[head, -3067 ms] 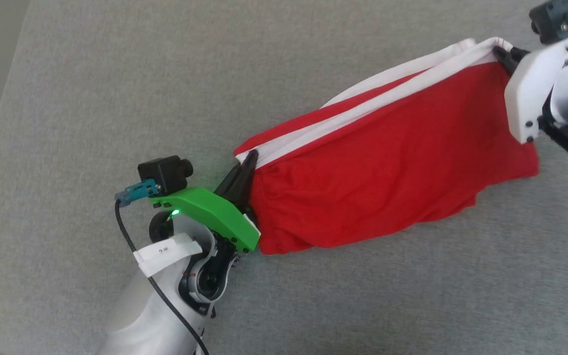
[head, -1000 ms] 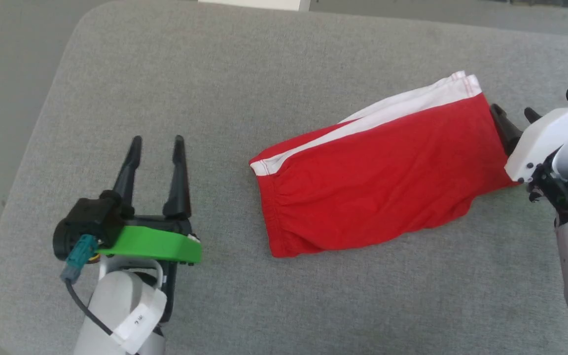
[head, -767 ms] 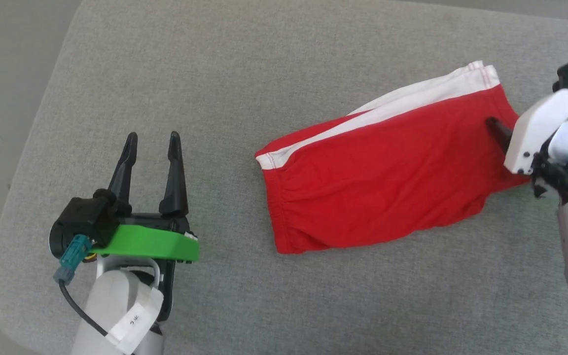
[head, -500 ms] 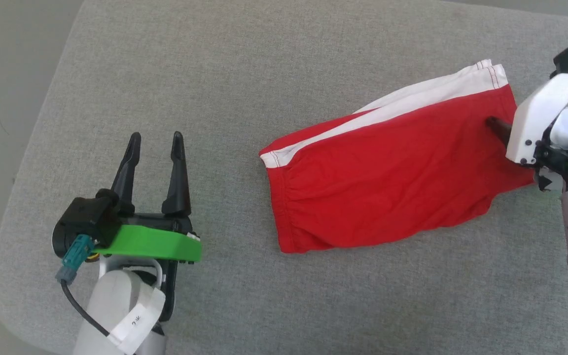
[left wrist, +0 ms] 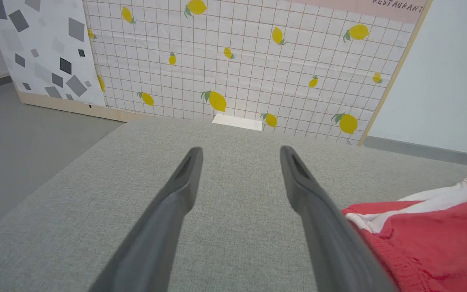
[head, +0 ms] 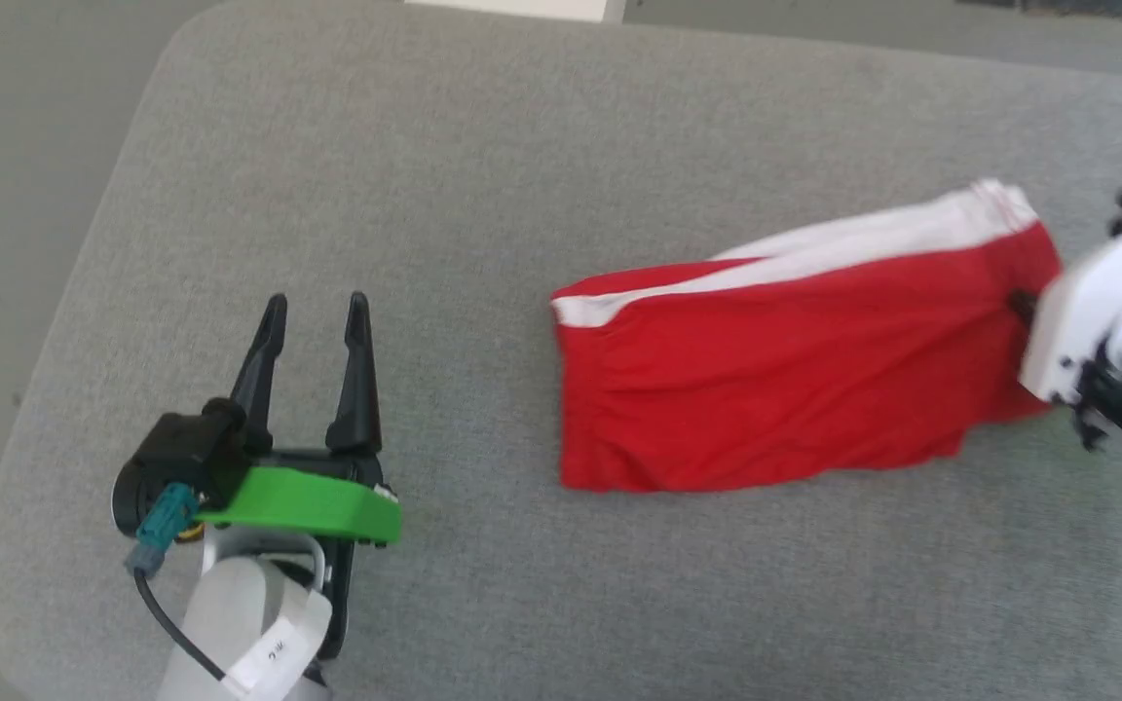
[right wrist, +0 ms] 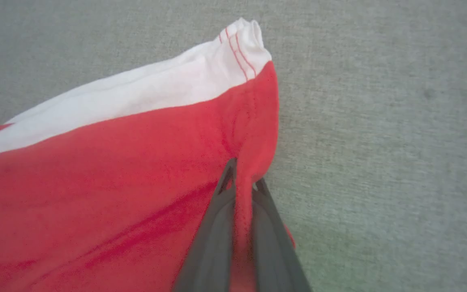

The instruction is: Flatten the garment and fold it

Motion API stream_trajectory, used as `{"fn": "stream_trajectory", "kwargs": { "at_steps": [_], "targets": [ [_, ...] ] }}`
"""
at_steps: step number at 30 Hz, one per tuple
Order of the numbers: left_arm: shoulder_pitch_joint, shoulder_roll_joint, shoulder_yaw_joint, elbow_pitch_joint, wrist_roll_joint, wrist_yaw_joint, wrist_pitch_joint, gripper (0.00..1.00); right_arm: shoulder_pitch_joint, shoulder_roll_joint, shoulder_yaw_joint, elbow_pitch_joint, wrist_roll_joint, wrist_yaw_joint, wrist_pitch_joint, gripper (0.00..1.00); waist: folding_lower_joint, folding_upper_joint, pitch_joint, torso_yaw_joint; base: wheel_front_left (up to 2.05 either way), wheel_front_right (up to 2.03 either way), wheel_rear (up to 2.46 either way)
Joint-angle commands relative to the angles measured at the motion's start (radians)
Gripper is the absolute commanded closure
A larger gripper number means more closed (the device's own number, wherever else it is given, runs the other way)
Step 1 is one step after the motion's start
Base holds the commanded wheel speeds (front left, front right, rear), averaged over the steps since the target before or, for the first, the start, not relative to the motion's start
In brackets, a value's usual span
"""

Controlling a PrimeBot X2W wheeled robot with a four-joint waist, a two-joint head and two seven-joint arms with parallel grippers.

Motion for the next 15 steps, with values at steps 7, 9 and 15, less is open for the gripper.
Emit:
{"fn": "stream_trajectory", "kwargs": {
  "at_steps": [7, 9, 15],
  "targets": [
    [0.058, -0.003, 0.015, 0.008, 0.019, -0.008, -0.005, 0.0, 0.165, -0.04, -0.145, -0.141, -0.137, -0.001, -0.047, 1.0, 0.0, 0.0, -0.084, -0.083, 0.0, 0.0, 0.0],
    [0.066, -0.003, 0.015, 0.006, 0.021, -0.009, -0.005, 0.0, 0.189, -0.044, -0.163, -0.179, -0.177, -0.001, -0.054, 1.0, 0.0, 0.0, -0.091, -0.095, 0.0, 0.0, 0.0],
    [0.071, -0.003, 0.013, 0.009, 0.025, -0.013, -0.005, 0.0, 0.221, -0.044, -0.11, -0.308, -0.198, -0.001, -0.057, 1.0, 0.0, 0.0, -0.107, -0.116, 0.0, 0.0, 0.0]
  ]
}}
